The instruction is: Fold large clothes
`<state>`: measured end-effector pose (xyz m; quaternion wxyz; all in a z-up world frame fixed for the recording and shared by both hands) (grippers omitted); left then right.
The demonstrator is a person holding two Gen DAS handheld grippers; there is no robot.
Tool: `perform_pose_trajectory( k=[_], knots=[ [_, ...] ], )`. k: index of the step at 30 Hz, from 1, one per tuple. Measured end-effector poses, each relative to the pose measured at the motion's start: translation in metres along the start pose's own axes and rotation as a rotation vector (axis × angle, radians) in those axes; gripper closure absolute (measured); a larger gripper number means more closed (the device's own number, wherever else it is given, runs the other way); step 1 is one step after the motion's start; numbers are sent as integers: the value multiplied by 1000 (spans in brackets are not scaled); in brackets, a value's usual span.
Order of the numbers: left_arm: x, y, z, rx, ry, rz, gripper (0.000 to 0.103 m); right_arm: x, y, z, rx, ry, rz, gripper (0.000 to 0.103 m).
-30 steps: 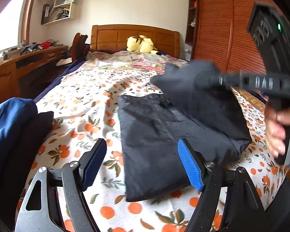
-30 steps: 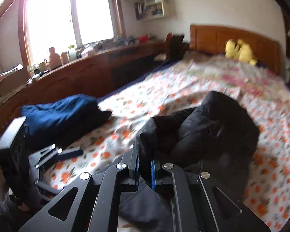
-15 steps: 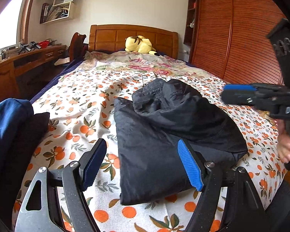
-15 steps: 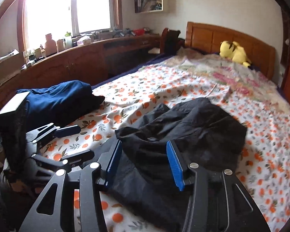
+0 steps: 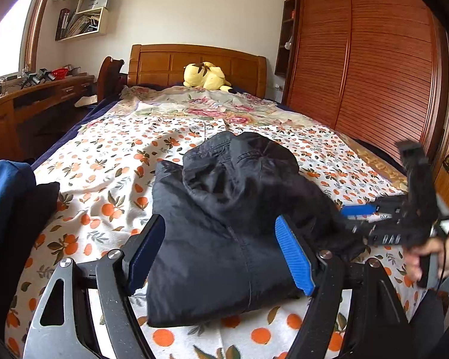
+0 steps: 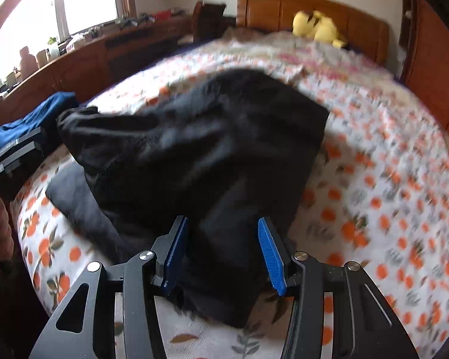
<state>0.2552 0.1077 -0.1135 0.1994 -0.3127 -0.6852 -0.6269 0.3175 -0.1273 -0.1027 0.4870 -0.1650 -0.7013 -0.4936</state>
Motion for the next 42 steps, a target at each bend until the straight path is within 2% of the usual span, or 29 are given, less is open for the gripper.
perform_pose_trajectory(
  k=[17,31,33,36,37,38,42],
  knots=[
    [-26,10,-22,-8,-18,16,26,-3,-20,-10,3,19,-56,53],
    [-48,9,-38,-39,5,58,26,-4,-23,-13,10,41,-99,53],
    [-48,8,-41,-57,15,55,31,-4,-24,-14,1,45,-111,53],
    [-50,9,-44,-70,26,61,58,-4,-23,-12,6,38,-118,52],
    [-50,9,-45,-74,28,65,76,-4,-23,-12,7,40,-117,52],
    [-50,8,-47,-82,29,77,88,-3,-22,-13,5,49,-118,52],
    [-36,11,-55,-89,58,64,94,1,-21,-20,-24,83,-111,52]
  ],
)
Point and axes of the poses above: each gripper's, at about its wrist camera, not at the fingertips, and x roughly against the way its jaws point, z to its left, y to its top, the point moved 5 cm from there along -x, roughly the way its jaws point, and after that the axes turned 14 degrees about z, right-handed, at the moved point
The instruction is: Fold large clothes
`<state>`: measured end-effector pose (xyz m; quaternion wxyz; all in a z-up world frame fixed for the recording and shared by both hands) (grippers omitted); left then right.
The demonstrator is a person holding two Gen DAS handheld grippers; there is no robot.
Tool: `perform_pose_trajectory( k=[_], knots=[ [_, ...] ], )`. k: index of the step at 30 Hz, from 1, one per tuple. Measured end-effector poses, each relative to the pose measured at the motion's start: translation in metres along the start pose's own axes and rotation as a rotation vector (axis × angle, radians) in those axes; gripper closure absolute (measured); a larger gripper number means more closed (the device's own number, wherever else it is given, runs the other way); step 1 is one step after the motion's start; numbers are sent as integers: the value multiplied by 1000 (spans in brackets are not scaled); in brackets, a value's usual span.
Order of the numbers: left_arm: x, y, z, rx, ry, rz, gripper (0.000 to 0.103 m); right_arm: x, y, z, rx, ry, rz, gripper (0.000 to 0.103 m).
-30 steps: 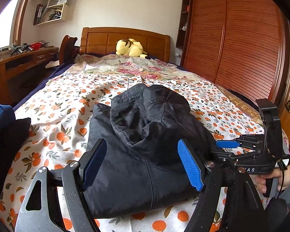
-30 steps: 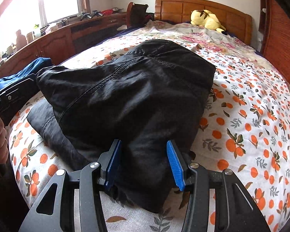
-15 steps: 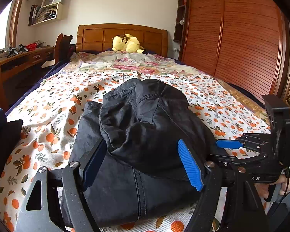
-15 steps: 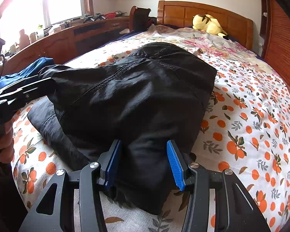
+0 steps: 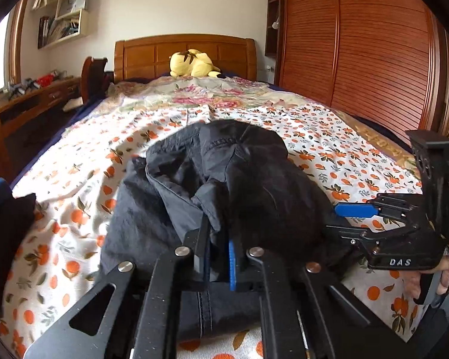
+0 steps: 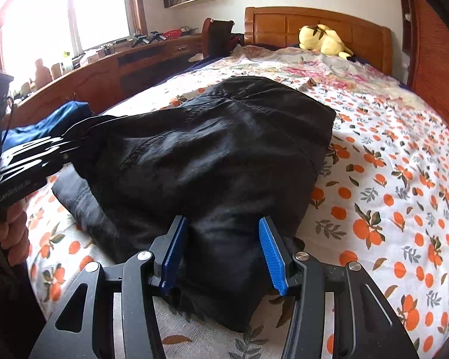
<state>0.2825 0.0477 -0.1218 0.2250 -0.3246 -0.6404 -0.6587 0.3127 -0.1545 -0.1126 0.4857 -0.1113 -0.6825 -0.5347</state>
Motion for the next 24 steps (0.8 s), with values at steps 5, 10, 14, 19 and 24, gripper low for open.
perform_pose_trajectory(
  k=[5,10,14,19,24],
  knots=[
    [31,11,-6,-32,22,-11,96,13,10,-2,-13,-5,-30,51],
    [64,26,5,-54,90,-37,96,23,15,-1,-32,22,-86,51],
    [75,21,42,-7,167,-31,96,27,15,6,-32,80,-117,51],
    [42,-21,100,101,232,80,96,16,21,20,21,115,-102,51],
    [16,-55,111,152,222,144,96,5,28,32,58,153,-102,51]
  ],
)
Point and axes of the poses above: each gripper's, at about its wrist camera, not at the fingertips, and x roughly against the way its jaws point, z to its left, y to its top, the point moved 5 cm from there along -x, roughly the way its jaws point, and after that the axes turned 14 degrees about z, right-handed, at the moved point
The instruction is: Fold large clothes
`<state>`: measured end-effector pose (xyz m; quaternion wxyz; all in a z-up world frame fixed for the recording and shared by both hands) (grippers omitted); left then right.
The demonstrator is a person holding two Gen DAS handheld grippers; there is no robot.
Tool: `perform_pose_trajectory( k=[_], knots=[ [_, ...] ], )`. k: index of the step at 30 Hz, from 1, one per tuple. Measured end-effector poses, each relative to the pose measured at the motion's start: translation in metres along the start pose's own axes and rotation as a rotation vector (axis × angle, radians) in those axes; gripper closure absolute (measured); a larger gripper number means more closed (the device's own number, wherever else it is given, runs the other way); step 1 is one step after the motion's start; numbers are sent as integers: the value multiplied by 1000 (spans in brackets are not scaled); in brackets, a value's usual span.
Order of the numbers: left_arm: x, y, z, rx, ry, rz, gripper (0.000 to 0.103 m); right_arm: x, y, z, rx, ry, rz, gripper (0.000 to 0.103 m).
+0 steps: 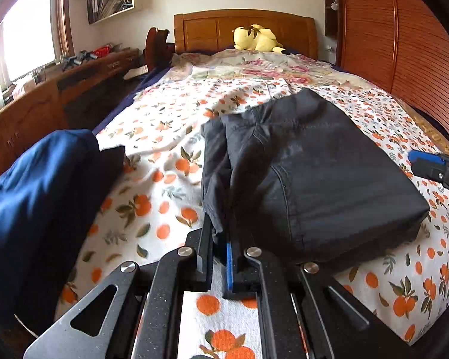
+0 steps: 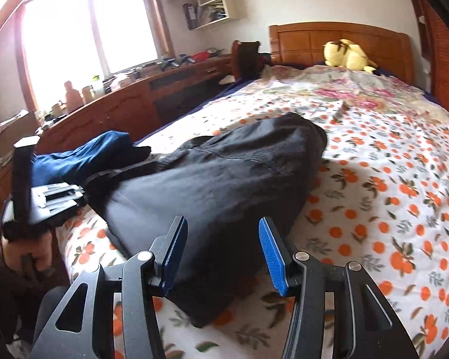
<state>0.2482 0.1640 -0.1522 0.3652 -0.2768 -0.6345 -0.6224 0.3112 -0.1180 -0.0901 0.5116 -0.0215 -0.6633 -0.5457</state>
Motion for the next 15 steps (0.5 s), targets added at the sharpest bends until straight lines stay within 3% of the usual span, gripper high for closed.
perform_pose_trajectory(
  k=[3,6,15],
  knots=[
    [-1,-2,-7,-16,27,-12,96,-25,-6,-3,29,-9,88,51],
    [-4,-4,-8,-21,-1,4,96,-45,-14,-13,51,-68,171,48],
    [-12,-14,-7,-19,-31,16,95,-55,-15,-18,44,-86,158,46]
  ],
)
Point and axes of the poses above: each gripper's, at about its wrist camera, not at the fingertips, and x roughly against the way its jaws point, z to its left, y to its top, the point moved 5 cm from there along -x, roughly the way its jaws point, and after that the axes turned 14 degrees about z, right-handed, at the moved point
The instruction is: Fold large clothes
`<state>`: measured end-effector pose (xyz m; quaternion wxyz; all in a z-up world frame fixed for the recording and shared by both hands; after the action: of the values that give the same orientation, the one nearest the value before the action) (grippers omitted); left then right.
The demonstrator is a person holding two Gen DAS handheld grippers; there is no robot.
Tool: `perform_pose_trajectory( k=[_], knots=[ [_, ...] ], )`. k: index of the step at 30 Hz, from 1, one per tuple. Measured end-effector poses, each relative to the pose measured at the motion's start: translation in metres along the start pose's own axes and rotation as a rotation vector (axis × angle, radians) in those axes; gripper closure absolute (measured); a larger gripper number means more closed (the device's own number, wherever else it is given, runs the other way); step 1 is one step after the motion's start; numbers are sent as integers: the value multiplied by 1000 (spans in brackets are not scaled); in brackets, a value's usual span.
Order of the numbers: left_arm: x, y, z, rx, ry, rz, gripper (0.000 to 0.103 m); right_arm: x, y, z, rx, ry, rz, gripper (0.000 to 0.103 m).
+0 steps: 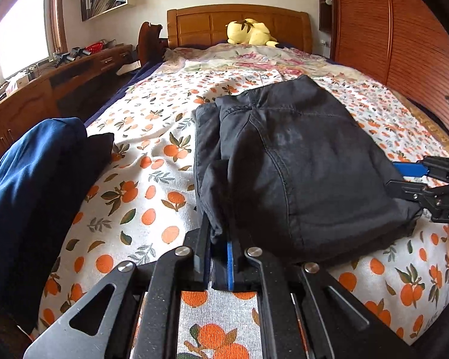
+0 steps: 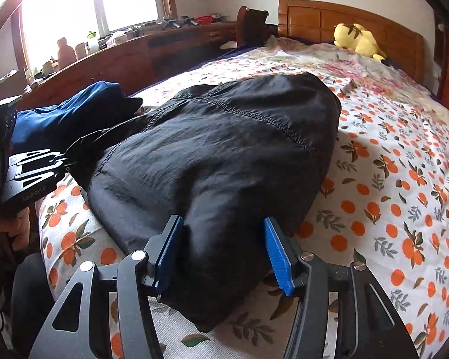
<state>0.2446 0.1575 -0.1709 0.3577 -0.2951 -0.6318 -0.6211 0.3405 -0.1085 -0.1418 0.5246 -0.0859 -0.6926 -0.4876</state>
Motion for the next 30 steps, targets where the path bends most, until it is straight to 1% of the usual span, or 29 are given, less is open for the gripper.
perform_pose_trajectory(
  k=[1,3,4,5,6,7,8,9,10,11,13,17,19,20,21,22,24,26,30],
  knots=[
    [2,0,1,4,-13,-2,95,-1,0,-3,-5,4,-5,46],
    [5,0,3,11,-22,0,93,2,-3,6,-3,3,-15,46],
    [7,-1,4,18,-26,-1,88,2,-4,5,-4,3,-20,46],
    [10,-3,5,25,-29,-3,80,5,-6,7,-6,4,-25,46],
    [14,-5,7,31,-31,-7,74,8,-9,9,-8,5,-27,46],
    [20,-8,9,36,-39,-22,61,8,-10,9,-9,5,-29,46],
    [23,-10,10,35,-40,-32,54,10,-12,10,-10,5,-32,46],
    [27,-14,13,34,-25,-41,48,10,-12,11,-10,6,-35,46],
    [28,-17,15,36,-18,-41,32,10,-13,11,-10,6,-37,46],
    [29,-21,18,45,-20,-42,20,10,-12,11,-11,6,-39,45],
    [28,-27,23,57,-35,-31,20,11,-13,12,-15,6,-42,45],
    [26,-37,29,69,-6,-18,20,12,-12,12,-25,4,-49,43],
    [26,-40,29,66,-16,-16,20,12,-12,11,-35,6,-54,39],
    [26,-41,28,65,-17,-17,20,10,-10,9,-45,12,-54,35],
    [26,-42,28,63,-17,-18,20,8,-6,7,-51,24,-48,31],
    [26,-42,27,61,-15,-18,20,7,-1,5,-48,32,-44,30],
    [26,-43,27,54,-15,-16,20,9,10,-1,-49,24,-65,28],
    [25,-43,28,48,-18,-15,20,9,22,-11,-71,6,-74,28],
    [21,-42,28,43,-28,-4,20,3,51,-34,-78,-59,-73,28]
  ],
)
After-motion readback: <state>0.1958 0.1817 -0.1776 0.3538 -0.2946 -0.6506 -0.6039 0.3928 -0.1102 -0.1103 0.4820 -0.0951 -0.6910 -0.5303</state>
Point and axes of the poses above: each gripper's, at about its wrist camera, not at the fingertips, and x roughly against the way its jaws point, z to its left, y to its top, the point moved 5 cm from there along -x, roughly the way its jaws point, and after that the axes turned 14 degrees about z, right-handed, at the moved point
